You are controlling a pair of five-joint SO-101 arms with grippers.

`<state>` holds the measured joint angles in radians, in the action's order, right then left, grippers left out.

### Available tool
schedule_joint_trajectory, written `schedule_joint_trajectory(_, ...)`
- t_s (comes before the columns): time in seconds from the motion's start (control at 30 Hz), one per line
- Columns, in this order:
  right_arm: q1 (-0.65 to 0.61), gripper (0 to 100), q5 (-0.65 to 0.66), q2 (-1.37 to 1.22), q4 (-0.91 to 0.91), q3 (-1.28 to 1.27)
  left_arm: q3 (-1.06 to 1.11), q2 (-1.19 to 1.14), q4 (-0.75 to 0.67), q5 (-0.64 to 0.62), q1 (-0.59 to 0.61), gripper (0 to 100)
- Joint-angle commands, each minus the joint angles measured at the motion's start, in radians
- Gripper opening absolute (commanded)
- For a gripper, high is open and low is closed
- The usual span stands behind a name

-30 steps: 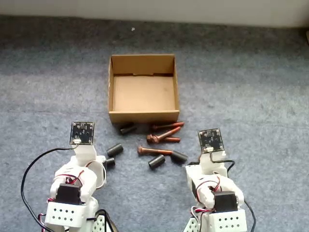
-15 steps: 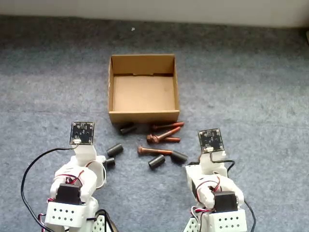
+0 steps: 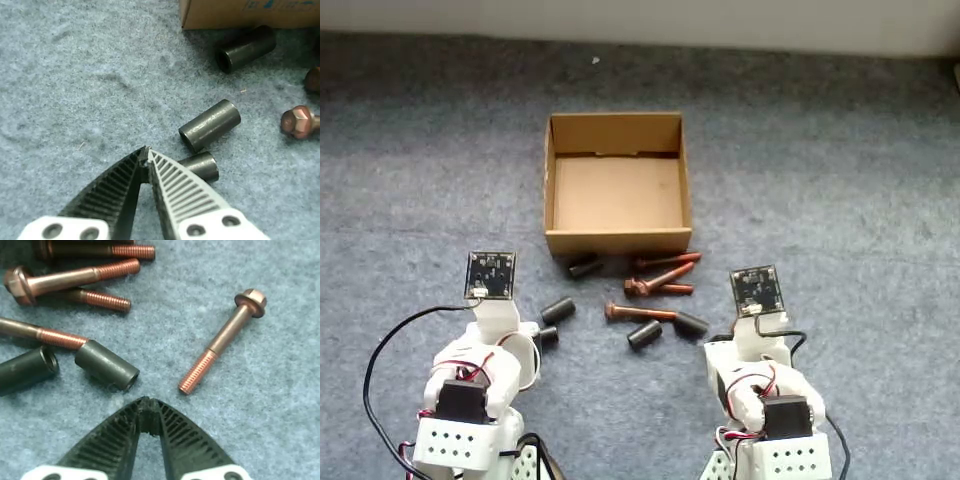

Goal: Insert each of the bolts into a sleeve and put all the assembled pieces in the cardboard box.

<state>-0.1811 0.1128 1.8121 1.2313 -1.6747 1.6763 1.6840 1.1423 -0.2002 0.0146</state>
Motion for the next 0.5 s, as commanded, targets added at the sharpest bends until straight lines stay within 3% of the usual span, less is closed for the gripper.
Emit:
schedule_joint_trajectory(0.0,0.004,0.5,0.012,0.004,0.004,-0.14,0.025,0.008,0.002,0.003,0.007,1)
schedule_joint_trajectory(0.23,0.008,0.5,0.014,0.004,0.012,-0.137,0.025,0.008,0.006,0.006,-0.048,1)
schedule_joint_trajectory(0.47,0.056,0.5,0.014,0.004,0.005,0.033,0.025,0.008,0.006,0.003,-0.096,1)
